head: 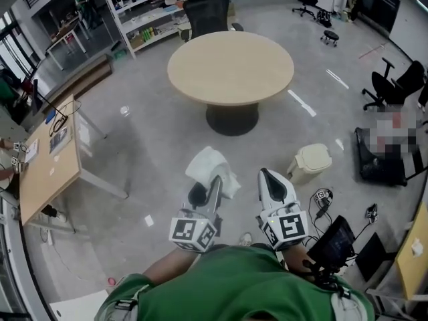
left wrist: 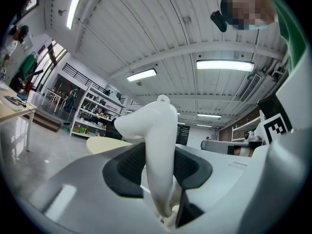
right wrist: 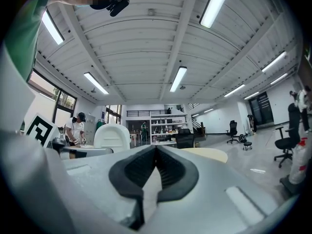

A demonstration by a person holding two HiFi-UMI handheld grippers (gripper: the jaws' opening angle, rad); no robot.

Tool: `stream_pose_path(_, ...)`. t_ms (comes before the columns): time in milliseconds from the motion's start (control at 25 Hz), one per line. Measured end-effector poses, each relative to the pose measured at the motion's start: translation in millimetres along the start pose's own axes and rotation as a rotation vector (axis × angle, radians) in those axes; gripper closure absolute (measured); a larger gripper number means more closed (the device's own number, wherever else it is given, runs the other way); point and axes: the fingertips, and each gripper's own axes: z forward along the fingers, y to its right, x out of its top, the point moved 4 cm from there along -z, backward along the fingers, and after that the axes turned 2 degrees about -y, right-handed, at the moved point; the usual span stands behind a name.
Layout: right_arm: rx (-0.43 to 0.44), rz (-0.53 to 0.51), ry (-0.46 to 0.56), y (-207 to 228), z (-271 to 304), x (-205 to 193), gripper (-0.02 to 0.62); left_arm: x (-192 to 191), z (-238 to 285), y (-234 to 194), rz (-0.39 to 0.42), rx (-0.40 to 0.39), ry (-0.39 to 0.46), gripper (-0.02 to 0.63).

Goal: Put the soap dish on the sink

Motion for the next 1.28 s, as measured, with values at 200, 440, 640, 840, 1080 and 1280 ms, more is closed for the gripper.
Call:
stream_pose_path(200, 0.033, -0.009, 0.013, 29, 12, 3, 0.592, 2, 31, 5, 0.019, 0.032, 0.029, 0.454)
stream_pose_path(440, 0.049, -0.007, -0.003, 50, 31, 1, 0.592, -1, 56, 6, 0.016, 0.047, 0.017, 0.454)
stream_pose_path(640, 0.049, -0.005, -0.017, 61, 55, -2, 0.592, -4, 79, -5, 0.009, 0.046, 0.001, 0.454)
stream_pose_path(840, 0.03, -0.014, -0.029, 64, 91, 0, 0.592, 0, 106, -34, -0.007, 0.031, -0.011, 0.454)
stream_pose_path(1080, -0.007, -0.032, -0.032, 63, 138, 3, 0.593, 9, 141, -70, -0.016, -0.018, -0.019, 0.454)
stream_pose_path(1280, -0.051, -0.038, -0.035, 60, 171, 2, 0.593, 13, 166, -97, -0.021, -0.071, -0.031, 0.454)
